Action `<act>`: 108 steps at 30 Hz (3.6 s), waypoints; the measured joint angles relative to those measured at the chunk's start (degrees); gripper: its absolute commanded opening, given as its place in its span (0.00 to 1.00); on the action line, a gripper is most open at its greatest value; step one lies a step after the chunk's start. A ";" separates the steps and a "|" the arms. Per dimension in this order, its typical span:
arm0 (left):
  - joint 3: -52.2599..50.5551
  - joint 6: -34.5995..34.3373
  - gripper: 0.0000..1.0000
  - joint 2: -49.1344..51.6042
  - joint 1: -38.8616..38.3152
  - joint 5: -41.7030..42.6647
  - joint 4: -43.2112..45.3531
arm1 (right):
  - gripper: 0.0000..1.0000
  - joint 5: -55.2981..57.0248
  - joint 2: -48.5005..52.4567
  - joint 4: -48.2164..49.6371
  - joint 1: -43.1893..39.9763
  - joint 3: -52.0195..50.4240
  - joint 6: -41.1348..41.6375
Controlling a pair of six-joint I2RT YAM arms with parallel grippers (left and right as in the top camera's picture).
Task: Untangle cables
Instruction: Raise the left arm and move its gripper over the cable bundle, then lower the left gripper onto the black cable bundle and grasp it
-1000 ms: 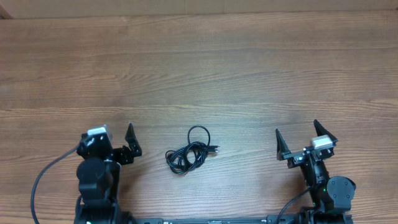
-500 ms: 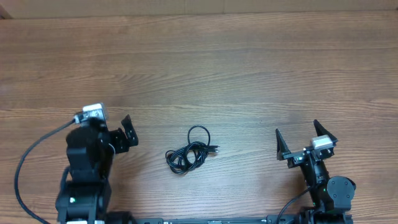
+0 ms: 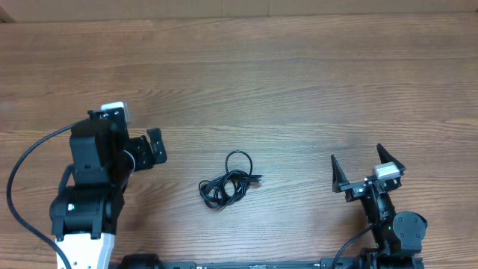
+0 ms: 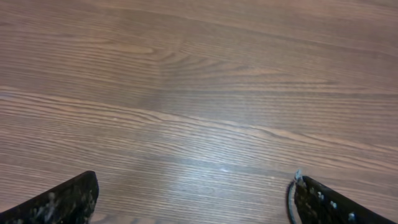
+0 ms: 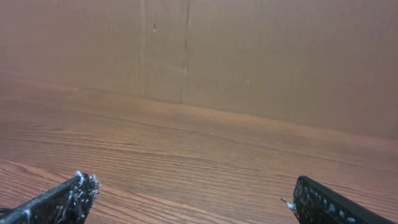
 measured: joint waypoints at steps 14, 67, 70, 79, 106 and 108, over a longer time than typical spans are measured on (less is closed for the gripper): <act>4.11 0.00 1.00 5.95 0.00 6.29 -4.42 | 1.00 0.04 0.00 0.00 0.00 0.00 0.02; 29.57 1.46 1.00 29.90 -4.98 7.61 -18.43 | 1.00 0.00 0.00 0.00 0.00 0.00 0.00; 29.57 5.01 1.00 29.94 -4.98 10.62 -18.84 | 1.00 0.00 0.00 0.00 0.00 0.00 0.00; 29.88 14.58 1.00 35.23 -8.90 14.78 -27.82 | 1.00 0.02 0.00 0.00 0.00 0.00 0.00; 6.08 14.97 1.00 41.05 -14.84 23.43 -23.30 | 1.00 0.00 0.00 -0.02 0.00 0.00 0.00; 4.00 13.51 1.00 41.05 -14.84 23.34 -22.18 | 1.00 0.00 0.00 0.02 0.00 0.00 0.00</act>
